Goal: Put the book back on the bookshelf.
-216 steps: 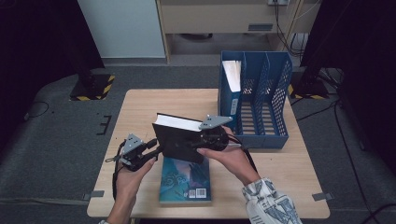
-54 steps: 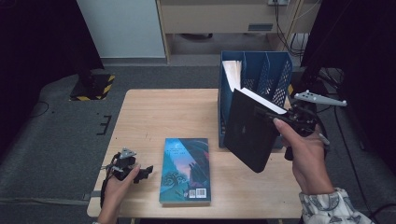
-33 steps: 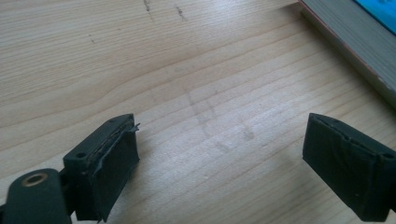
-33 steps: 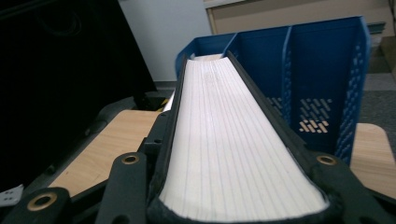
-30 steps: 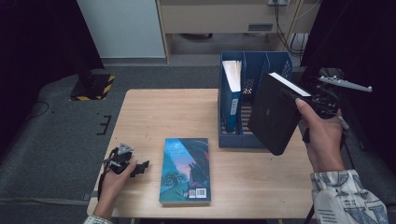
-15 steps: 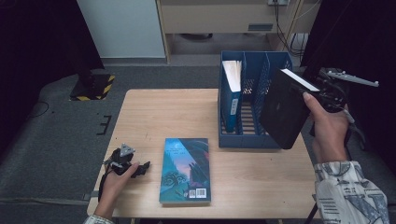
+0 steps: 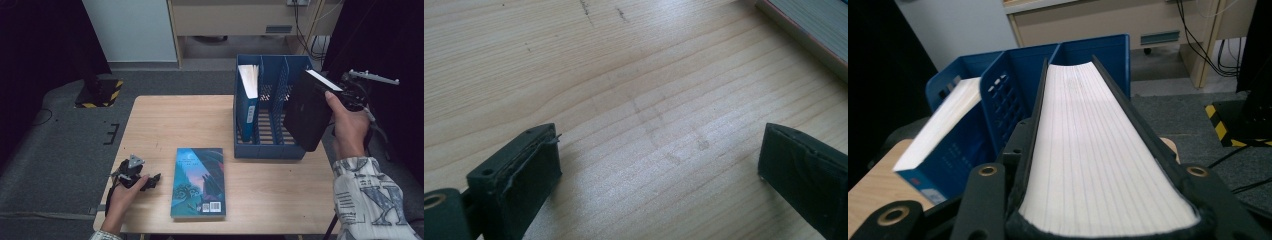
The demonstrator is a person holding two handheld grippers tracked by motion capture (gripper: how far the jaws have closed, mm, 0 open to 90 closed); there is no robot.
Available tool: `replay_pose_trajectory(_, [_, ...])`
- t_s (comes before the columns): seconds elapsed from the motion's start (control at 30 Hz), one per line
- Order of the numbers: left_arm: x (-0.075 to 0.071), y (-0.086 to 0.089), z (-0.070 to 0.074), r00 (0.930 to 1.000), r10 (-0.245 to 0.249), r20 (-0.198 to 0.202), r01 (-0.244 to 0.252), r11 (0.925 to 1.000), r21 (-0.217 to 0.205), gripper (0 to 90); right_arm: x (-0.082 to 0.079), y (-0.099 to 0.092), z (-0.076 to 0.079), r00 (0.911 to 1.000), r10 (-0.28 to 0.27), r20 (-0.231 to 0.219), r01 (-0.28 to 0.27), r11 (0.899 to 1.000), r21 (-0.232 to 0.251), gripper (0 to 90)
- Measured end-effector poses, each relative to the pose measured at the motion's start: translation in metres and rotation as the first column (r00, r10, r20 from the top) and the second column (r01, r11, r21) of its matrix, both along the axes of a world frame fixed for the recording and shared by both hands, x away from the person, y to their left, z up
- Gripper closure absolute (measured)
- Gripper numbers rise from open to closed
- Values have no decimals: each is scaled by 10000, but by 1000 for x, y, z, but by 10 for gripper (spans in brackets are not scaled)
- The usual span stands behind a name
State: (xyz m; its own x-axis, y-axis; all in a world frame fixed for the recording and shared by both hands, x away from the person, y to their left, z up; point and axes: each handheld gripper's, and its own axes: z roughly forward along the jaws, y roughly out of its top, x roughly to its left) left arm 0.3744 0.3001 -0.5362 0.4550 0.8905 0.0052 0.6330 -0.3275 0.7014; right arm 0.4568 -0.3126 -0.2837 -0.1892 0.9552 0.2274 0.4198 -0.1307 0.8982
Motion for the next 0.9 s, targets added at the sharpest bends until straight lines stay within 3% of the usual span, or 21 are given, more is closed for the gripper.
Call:
replay_pose_trajectory(0.4, [0, 0, 0, 10000, -28, -10, 28, 10000, 25, 24, 29, -3, -16, 9995, -313, -99, 314, 9995, 83, 527])
replay_pose_trajectory(0.9, [-1, 0, 0, 10000, -53, -16, 53, 10000, 12, 23, 52, 11, -20, 9989, -441, -181, 440, 9990, -110, 527])
